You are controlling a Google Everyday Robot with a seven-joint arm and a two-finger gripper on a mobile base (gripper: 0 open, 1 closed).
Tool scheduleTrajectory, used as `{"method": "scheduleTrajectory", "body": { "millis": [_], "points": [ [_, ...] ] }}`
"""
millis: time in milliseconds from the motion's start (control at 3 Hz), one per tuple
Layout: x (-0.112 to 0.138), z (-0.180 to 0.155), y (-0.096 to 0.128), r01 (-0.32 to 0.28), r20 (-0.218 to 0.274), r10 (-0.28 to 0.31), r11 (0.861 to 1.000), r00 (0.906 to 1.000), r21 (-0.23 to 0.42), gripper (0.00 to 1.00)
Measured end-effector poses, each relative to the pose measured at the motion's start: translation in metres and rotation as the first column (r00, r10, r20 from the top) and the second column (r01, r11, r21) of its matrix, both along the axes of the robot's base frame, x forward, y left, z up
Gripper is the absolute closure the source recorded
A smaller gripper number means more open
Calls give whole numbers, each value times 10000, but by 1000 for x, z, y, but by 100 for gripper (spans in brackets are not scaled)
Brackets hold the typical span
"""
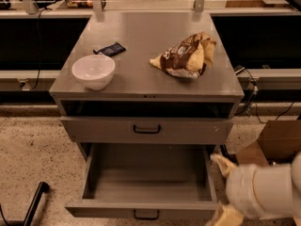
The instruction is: Close middle drawer
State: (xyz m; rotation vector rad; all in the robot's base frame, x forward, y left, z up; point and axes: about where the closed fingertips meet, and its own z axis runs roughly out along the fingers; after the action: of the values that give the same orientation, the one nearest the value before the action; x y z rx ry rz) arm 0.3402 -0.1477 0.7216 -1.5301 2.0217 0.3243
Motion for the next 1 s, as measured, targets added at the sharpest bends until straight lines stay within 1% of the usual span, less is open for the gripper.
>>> {"method": "scheduleTrajectory", "body": {
  "millis": [333,667,1000],
  "points": [
    [-47,-104,-14,645,-384,-611,9932,9974,970,0],
    [-59,-170,-36,916,-148,-904,9849,9958,1466,0],
    [-67,-195,-22,807,-516,-712,9737,9961,2129,0]
  ]
}}
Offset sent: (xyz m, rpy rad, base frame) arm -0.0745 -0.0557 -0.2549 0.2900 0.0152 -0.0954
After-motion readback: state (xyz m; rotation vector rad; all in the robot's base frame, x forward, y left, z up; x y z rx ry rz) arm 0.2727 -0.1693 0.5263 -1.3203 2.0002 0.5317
